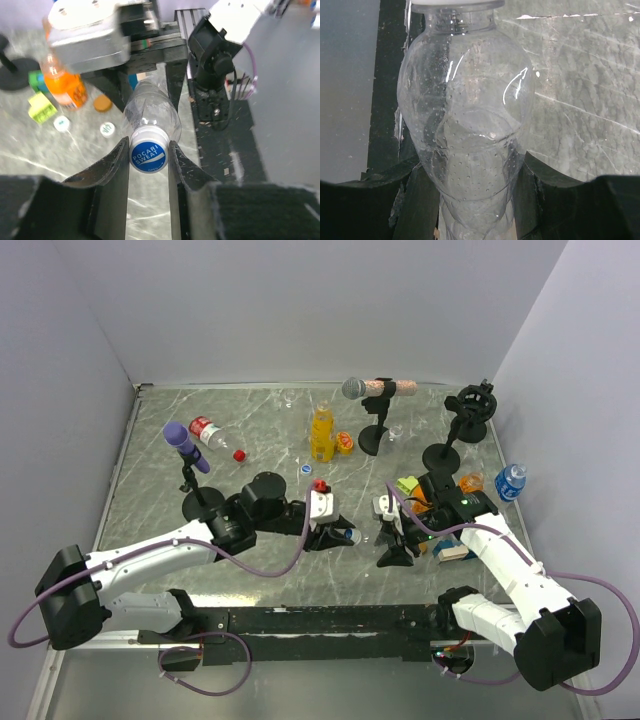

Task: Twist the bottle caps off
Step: Unscrew the bottle cap from the plastic bottle.

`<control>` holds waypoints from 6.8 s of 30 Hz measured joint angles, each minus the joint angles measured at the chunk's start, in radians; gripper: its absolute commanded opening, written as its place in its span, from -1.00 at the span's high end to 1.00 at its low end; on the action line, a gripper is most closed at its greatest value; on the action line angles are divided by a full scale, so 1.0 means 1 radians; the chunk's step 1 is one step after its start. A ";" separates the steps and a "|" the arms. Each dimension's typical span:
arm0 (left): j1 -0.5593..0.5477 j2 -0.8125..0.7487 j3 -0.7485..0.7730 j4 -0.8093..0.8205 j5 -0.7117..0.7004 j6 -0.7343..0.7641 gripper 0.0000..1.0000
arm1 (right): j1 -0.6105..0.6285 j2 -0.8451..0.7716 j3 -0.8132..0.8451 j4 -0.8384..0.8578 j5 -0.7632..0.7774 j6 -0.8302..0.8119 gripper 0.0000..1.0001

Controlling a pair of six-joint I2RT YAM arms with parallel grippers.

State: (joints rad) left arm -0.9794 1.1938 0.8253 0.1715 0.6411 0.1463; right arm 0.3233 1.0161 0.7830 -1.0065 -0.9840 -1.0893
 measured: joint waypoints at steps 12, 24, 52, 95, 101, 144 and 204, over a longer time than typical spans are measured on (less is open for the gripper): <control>-0.022 0.002 0.148 -0.282 -0.245 -0.764 0.99 | 0.002 0.000 0.000 0.008 -0.053 0.021 0.62; -0.084 0.057 0.301 -0.513 -0.414 -0.914 -0.78 | 0.006 0.001 0.000 0.002 -0.016 0.006 0.62; -0.077 -0.237 -0.142 -0.056 -0.166 0.188 -0.98 | 0.006 0.002 0.000 0.003 0.001 -0.001 0.62; -0.041 -0.028 -0.029 -0.010 -0.093 0.069 0.99 | 0.006 0.002 -0.001 -0.002 0.007 0.007 0.62; -0.044 0.047 0.126 -0.209 -0.201 -0.355 0.99 | -0.001 0.002 -0.002 -0.015 0.009 0.034 0.62; -0.074 -0.149 -0.158 0.100 -0.205 0.177 -0.76 | 0.011 0.008 -0.005 0.005 0.030 0.006 0.62; -0.143 -0.203 0.195 -0.421 -0.504 -0.645 -0.93 | 0.015 0.027 -0.005 0.006 0.026 0.006 0.61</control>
State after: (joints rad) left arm -1.1229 0.9913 1.0199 -0.2497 0.1371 -0.4992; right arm 0.3382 1.0431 0.7780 -1.0000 -0.9577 -1.0828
